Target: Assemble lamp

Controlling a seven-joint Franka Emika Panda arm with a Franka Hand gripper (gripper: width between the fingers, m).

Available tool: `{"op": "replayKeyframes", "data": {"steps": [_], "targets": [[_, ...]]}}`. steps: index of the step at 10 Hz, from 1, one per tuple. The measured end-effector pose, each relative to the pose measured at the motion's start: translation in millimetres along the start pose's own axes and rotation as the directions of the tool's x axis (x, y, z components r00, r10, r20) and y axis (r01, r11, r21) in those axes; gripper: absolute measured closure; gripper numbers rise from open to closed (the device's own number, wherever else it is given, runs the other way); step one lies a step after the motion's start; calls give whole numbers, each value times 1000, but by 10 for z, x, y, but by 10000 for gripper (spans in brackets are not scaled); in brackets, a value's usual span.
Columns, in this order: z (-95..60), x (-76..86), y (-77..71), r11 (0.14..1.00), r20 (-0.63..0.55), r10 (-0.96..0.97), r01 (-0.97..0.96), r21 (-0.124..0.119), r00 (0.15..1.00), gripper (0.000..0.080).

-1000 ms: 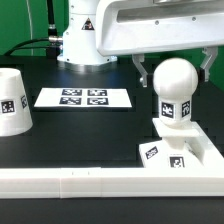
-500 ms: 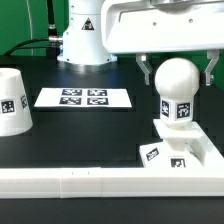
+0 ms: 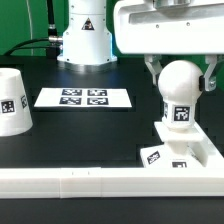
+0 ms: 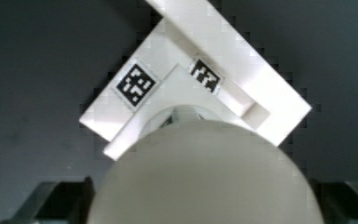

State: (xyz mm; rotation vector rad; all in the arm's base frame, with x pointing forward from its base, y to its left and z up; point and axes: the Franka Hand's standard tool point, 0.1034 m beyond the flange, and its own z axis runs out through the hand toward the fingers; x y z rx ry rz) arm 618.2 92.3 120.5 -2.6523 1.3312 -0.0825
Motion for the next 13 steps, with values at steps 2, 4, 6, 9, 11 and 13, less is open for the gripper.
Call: {"op": "replayKeyframes", "data": {"steps": [2,4,6,9,11,13], "targets": [[-2,-17,-6,998,13,60,-60,0,998,222],[-5,-17,4,1000,15,-13,13,-2,1000,222],[-6,-29,35,980,22,-197,197,-18,980,124],[26,-54,37,900,26,-435,435,-21,900,100],[26,-51,39,820,29,-571,572,-16,820,101],[25,-48,40,738,31,-674,675,-13,738,101]]}}
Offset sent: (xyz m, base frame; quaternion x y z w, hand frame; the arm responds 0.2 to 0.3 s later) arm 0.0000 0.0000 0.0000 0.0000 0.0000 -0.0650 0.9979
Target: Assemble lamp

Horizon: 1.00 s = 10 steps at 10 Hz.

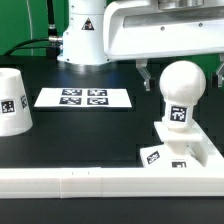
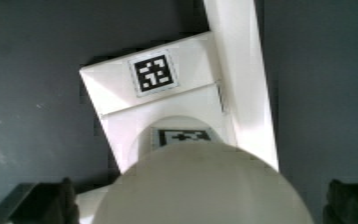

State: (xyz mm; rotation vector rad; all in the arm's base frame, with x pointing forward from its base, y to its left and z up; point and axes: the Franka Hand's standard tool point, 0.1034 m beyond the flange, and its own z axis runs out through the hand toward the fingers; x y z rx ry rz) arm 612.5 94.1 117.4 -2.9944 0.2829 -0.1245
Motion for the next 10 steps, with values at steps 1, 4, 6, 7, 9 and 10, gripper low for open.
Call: {"op": "replayKeyframes", "data": {"steps": [1,4,6,7,9,10], "targets": [[0,-5,-1,996,3,-89,89,-4,996,101],[-10,-13,12,897,31,-436,437,-67,899,101],[-30,9,15,778,48,-622,623,-79,782,101],[-33,12,9,732,53,-675,677,-76,736,101],[-43,30,26,655,60,-750,752,-71,659,101],[-41,30,32,609,65,-788,790,-67,613,101]]}}
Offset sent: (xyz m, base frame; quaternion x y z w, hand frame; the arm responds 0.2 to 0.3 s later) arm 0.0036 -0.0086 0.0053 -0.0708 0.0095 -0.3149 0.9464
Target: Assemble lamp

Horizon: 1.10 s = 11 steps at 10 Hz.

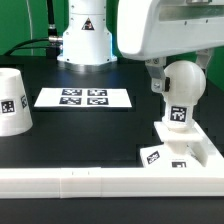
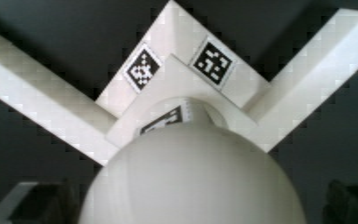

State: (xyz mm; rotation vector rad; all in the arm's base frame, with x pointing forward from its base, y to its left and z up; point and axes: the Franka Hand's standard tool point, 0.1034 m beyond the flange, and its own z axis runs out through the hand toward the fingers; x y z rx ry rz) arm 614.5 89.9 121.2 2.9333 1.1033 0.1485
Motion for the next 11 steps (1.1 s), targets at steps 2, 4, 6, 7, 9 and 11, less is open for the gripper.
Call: {"op": "replayKeyframes", "data": {"steps": [2,4,6,7,9,11], "targets": [[2,-8,10,992,0,-126,126,0,992,101],[2,-18,28,960,6,-280,280,-6,960,101],[4,-4,93,884,7,-467,467,-11,884,101],[10,13,122,819,13,-573,573,-17,820,101],[6,50,138,733,27,-680,680,-22,733,101],[16,67,132,640,41,-767,768,-21,640,101]]}}
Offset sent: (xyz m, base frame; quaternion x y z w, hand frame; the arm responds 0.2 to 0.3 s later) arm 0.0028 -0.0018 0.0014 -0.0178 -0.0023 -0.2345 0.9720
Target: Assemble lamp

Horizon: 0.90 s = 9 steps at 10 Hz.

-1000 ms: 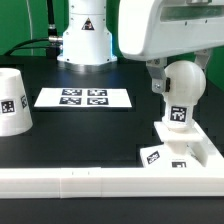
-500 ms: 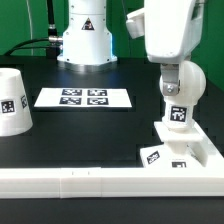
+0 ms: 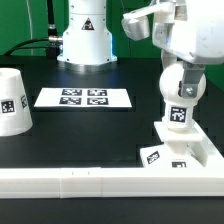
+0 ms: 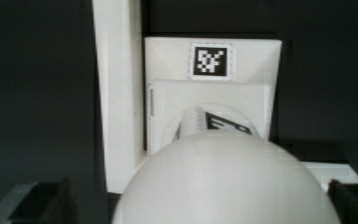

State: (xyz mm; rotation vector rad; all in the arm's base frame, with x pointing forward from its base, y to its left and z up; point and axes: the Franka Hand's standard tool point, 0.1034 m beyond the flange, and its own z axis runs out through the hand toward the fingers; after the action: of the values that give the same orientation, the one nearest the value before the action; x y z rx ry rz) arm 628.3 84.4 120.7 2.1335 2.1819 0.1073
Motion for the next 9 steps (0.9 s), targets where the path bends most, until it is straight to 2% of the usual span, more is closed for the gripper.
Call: {"op": "replayKeyframes", "data": {"steps": [3,5,7,8,9], "targets": [[49,22,-16,986,20,-169,169,6,985,101],[107,55,-60,984,19,-176,175,20,984,101],[121,83,-67,987,17,-160,160,21,987,101],[121,71,-66,987,18,-158,158,21,987,233],[121,67,-66,987,18,-158,157,21,987,228]]}}
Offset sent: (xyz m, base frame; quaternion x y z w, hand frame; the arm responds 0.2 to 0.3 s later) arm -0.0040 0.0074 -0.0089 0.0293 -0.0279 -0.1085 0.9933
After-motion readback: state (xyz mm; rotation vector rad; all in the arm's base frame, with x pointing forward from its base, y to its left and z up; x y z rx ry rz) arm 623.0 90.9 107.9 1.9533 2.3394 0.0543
